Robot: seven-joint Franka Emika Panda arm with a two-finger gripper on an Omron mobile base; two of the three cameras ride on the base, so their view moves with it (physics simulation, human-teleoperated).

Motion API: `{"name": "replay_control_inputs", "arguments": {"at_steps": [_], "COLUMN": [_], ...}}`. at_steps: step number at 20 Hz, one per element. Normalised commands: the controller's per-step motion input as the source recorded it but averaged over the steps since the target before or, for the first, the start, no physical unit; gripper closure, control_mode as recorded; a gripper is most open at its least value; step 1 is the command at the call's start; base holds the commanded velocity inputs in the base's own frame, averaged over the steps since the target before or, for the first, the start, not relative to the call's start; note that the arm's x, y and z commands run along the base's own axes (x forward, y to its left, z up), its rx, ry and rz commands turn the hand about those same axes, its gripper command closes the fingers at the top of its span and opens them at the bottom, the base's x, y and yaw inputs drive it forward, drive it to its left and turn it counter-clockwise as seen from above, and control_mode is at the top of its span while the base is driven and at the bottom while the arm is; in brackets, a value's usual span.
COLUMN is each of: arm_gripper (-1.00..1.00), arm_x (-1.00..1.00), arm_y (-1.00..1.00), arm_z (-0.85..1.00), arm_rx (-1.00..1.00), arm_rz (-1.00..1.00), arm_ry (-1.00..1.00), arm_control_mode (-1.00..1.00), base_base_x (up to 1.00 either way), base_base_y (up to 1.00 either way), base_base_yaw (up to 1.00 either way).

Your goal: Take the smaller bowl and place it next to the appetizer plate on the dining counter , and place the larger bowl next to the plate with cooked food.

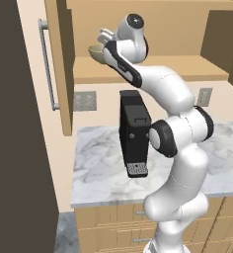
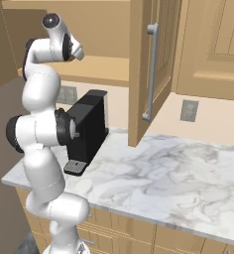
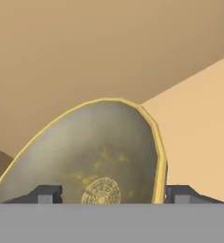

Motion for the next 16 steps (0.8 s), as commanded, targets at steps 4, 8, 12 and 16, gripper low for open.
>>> {"name": "replay_control_inputs", "arguments": {"at_steps": [4, 8, 12, 16], "arm_gripper": [1.0, 1.0, 1.0, 1.0], "arm_x": [0.26, -0.06, -0.33, -0.36], "arm_y": [0.04, 0.0, -0.03, -0.11], "arm_z": [-0.04, -0.09, -0.58, -0.39], "arm_rx": [0.0, 0.0, -0.01, -0.01], "arm_rz": [-0.06, -0.02, -0.1, -0.14], "arm_ry": [0.11, 0.0, -0.02, -0.02], "arm_control_mode": [-1.0, -1.0, -1.0, -1.0], "base_base_x": [0.0, 0.0, 0.0, 0.0], "base_base_y": [0.0, 0.0, 0.0, 0.0], "base_base_yaw": [0.0, 0.0, 0.0, 0.0]}}
